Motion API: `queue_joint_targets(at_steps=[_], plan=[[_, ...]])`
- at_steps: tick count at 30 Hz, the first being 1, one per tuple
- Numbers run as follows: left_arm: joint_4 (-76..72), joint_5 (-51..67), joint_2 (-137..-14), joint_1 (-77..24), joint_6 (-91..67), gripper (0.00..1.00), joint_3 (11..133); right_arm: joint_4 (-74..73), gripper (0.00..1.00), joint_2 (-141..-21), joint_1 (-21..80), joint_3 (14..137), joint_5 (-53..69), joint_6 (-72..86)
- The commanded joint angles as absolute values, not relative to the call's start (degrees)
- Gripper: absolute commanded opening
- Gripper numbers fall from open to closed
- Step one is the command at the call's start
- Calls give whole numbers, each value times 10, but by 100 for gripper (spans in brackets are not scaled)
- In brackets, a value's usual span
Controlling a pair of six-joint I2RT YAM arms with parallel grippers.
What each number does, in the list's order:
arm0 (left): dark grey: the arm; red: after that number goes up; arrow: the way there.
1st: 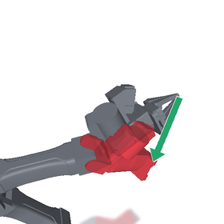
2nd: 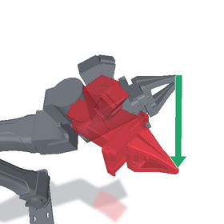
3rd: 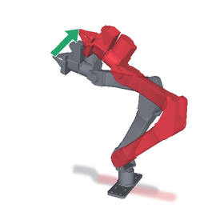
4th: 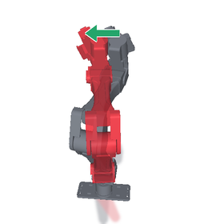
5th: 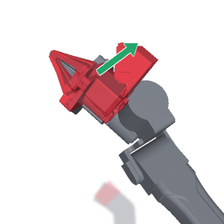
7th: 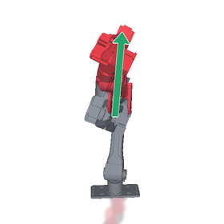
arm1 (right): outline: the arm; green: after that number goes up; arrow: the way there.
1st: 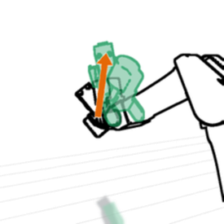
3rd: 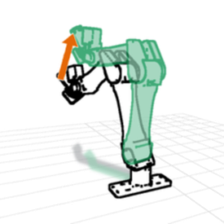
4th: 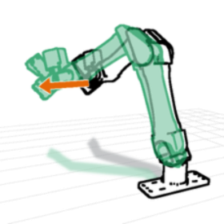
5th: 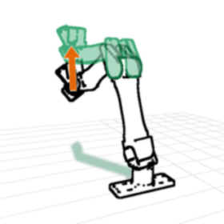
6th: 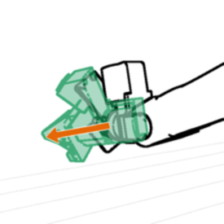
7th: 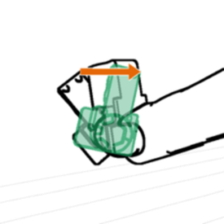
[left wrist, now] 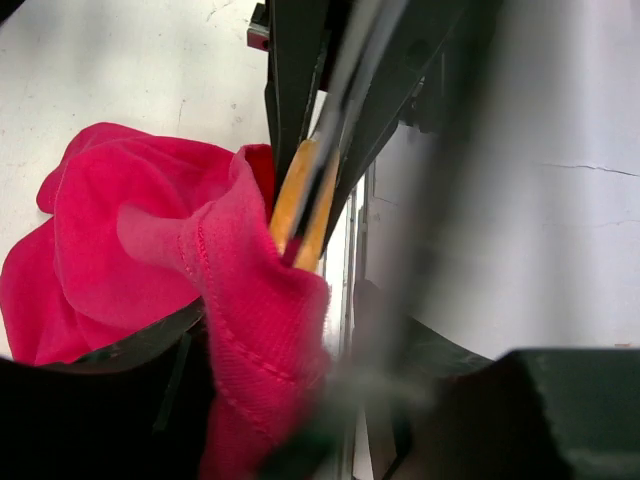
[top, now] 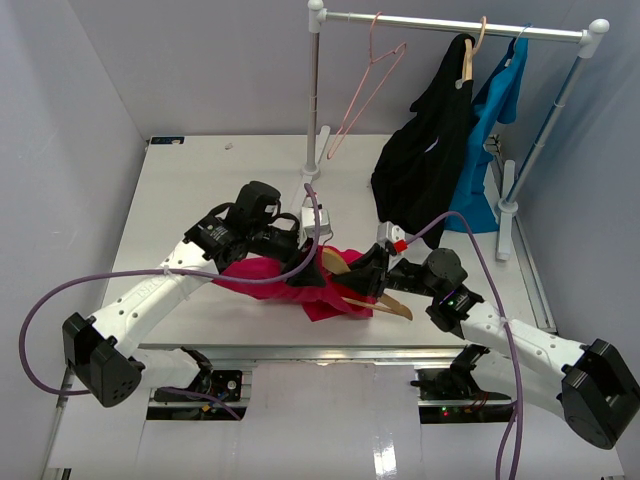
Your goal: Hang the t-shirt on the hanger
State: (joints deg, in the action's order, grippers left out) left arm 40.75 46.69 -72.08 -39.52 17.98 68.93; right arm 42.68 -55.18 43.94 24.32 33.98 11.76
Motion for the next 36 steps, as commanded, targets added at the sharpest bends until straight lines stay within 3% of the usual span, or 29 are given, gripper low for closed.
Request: queue_joint_targets(at_steps=[1, 7, 15, 19, 24, 26, 28, 34, 36], plan=[[433, 510, -726, -402, 168, 0, 703, 510, 8, -527, 439, 284, 321, 90], [421, 471, -714, -401, 153, 0, 715, 488, 8, -520, 439, 279, 307, 89], [381, 376, -664, -391, 120, 0, 688, 440, 18, -491, 439, 273, 239, 85], [369, 335, -637, -390, 106, 0, 673, 434, 9, -476, 439, 271, 223, 75], [358, 302, -610, -390, 120, 2, 659, 439, 8, -485, 439, 280, 262, 69], [358, 315, -605, -390, 125, 26, 657, 447, 8, -488, 439, 279, 273, 71], [363, 352, -605, -390, 134, 40, 658, 449, 8, -490, 439, 281, 276, 75], [398, 394, -633, -391, 149, 52, 682, 448, 8, -482, 439, 278, 285, 72], [410, 398, -643, -391, 152, 67, 694, 447, 8, -480, 439, 276, 290, 69]])
